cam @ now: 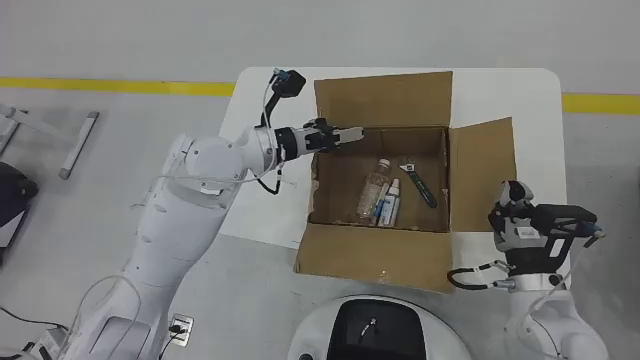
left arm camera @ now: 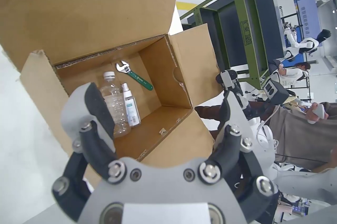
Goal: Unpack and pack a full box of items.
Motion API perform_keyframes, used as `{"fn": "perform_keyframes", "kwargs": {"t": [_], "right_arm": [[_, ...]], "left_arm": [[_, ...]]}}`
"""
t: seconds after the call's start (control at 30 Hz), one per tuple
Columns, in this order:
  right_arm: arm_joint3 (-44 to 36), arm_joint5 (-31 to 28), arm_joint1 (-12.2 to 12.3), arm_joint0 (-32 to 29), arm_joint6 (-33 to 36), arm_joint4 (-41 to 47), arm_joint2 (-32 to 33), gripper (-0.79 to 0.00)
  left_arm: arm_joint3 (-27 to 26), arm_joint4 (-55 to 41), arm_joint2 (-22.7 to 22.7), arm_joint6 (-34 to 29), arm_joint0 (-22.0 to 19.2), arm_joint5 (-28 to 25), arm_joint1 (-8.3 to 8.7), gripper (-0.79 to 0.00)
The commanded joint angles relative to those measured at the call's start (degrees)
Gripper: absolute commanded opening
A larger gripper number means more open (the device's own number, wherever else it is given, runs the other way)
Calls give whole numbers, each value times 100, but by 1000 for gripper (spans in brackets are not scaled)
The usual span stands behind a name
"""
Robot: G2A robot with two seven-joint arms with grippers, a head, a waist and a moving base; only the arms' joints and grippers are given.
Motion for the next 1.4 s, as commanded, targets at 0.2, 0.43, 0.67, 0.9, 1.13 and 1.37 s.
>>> {"fn": "perform_keyframes", "kwargs": {"t": [0.2, 0.43, 0.67, 0.9, 1.13, 1.37], "right_arm": [[170, -152, 6, -10, 173, 150, 271, -785], [364, -359, 13, 56, 356, 146, 386, -785], [575, -508, 7, 123, 447, 116, 362, -785], [752, -562, -2, 123, 433, 90, 359, -785], [828, -598, -7, 133, 429, 21, 378, -785], [872, -641, -16, 121, 450, -16, 358, -785]], "left_arm": [[178, 357, -2, 211, -27, 193, 24, 0], [456, 546, -26, 344, -87, 375, 41, 0], [742, 792, 57, 550, -157, 624, 40, 0], [1011, 798, 208, 620, -254, 863, 17, 0], [1237, 922, 420, 704, -328, 943, -7, 0], [1550, 591, 547, 785, -393, 848, -55, 0]]}}
